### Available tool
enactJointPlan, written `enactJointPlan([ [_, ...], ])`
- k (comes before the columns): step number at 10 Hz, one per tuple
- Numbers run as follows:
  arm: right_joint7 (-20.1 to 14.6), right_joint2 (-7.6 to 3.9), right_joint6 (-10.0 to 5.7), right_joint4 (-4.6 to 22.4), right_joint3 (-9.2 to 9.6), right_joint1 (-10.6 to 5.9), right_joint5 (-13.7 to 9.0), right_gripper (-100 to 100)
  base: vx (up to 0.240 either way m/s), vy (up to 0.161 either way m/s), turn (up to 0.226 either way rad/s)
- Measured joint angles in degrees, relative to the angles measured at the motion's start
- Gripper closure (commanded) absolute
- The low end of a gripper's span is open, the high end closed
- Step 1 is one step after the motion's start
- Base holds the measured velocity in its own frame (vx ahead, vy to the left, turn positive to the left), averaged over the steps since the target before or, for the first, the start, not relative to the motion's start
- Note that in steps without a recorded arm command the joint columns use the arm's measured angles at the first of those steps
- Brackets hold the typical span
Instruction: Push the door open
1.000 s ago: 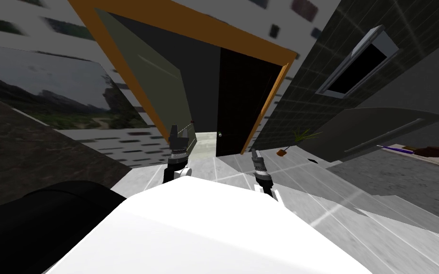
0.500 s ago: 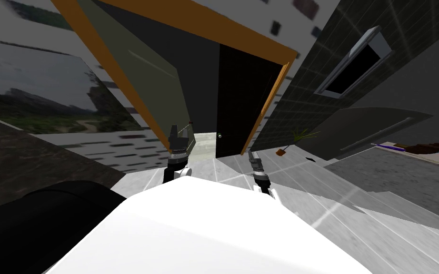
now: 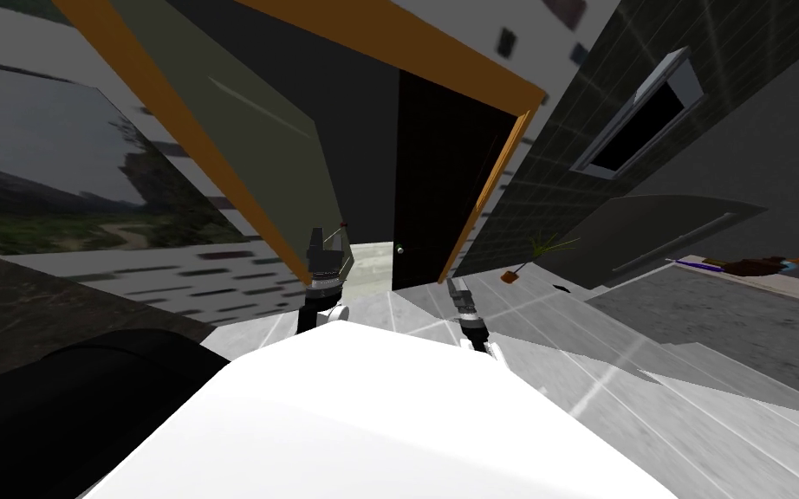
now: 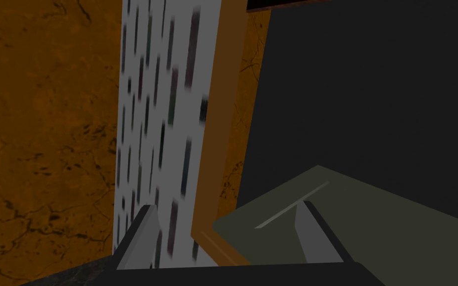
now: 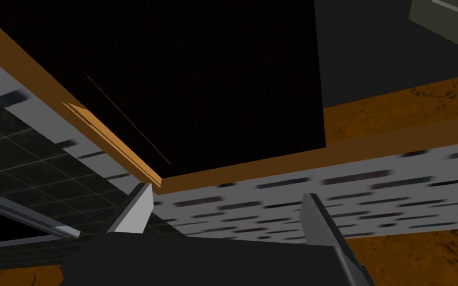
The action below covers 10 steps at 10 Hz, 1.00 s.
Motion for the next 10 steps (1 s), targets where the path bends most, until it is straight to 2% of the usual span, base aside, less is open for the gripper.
enactJointPlan([
  [6,3.8,-0.14,-3.30,7.1,-1.35,-2.01,4.9,-100,0.084,0.068,-0.058],
  [10,6.8,-0.09,-5.88,12.8,-2.41,-3.72,8.5,-100,0.107,0.082,-0.063],
])
